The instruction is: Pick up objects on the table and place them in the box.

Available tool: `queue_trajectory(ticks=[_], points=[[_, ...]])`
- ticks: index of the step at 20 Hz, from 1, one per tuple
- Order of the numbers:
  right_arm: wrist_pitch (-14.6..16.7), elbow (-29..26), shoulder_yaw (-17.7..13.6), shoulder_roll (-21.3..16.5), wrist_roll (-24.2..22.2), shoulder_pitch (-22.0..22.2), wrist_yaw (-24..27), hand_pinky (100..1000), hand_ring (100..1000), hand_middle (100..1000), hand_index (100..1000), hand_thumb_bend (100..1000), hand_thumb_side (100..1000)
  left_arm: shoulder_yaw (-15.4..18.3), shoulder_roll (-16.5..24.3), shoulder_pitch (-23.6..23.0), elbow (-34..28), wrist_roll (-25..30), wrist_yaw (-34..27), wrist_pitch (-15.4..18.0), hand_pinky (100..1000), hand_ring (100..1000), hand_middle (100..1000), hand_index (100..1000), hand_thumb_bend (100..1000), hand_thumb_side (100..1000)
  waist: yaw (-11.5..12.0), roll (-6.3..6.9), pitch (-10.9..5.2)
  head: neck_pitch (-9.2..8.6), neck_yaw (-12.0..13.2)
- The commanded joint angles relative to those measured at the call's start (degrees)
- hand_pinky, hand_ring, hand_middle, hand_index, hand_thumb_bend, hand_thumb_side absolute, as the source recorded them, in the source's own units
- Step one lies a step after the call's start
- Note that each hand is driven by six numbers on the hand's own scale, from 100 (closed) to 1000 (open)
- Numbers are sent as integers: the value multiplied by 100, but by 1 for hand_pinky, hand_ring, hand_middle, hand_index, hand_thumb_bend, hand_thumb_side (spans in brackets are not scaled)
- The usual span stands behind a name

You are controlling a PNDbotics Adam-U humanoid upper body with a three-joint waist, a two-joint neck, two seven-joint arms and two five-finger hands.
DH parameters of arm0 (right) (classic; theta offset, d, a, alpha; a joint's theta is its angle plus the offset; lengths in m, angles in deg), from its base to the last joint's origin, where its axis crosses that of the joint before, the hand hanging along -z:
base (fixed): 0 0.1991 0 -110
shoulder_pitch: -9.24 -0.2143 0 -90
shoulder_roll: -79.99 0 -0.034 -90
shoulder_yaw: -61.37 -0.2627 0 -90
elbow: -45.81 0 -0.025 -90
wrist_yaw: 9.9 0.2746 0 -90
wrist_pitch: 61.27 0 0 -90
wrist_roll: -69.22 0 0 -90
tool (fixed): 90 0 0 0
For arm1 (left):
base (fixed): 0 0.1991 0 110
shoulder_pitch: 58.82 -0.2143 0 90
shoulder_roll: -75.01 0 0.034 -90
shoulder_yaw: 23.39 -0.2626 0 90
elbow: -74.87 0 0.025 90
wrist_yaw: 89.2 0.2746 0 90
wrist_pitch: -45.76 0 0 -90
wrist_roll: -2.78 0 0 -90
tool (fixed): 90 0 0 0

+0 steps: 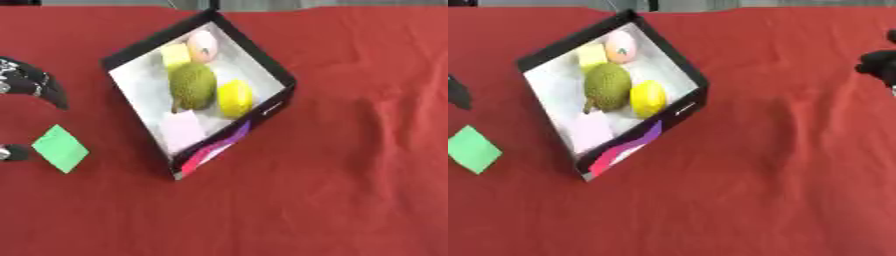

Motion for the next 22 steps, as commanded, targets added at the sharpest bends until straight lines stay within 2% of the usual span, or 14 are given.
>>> queue_trajectory(ticks=[1, 9, 12, 14, 15, 22], points=[[-35, -112, -30, -68, -10, -45, -51, 950, 798, 739, 947, 100, 559, 10, 80, 128, 47, 147, -34, 173, 794, 802, 747, 828, 494, 145, 1, 0, -124, -61, -21], [-92, -112, 0, -40, -44, -59, -91, 951, 798, 738, 947, 100, 561, -113, -74, 235, 285, 479, 25, 254, 795, 803, 749, 824, 492, 169, -9, 9, -123, -79, 6], [-110, -112, 1, -22, -47, -55, -105, 951, 798, 738, 947, 100, 563, -143, -146, 283, 419, 691, 52, 294, 799, 810, 758, 827, 524, 170, -14, 11, -121, -89, 21], [-131, -112, 4, -4, -51, -53, -125, 951, 798, 738, 947, 100, 564, -153, -211, 322, 533, 765, 133, 326, 799, 810, 757, 825, 528, 152, -18, 11, -116, -88, 27], [-139, -112, 5, 7, -53, -50, -140, 951, 798, 738, 947, 100, 565, -162, -239, 334, 590, 788, 171, 351, 800, 811, 757, 823, 530, 100, -20, 10, -113, -89, 27], [-183, -112, 11, 35, -44, -58, -185, 951, 798, 738, 947, 100, 566, -211, -353, 385, 881, 1044, 27, 488, 802, 811, 757, 822, 506, 100, -28, 15, -98, -85, 29]])
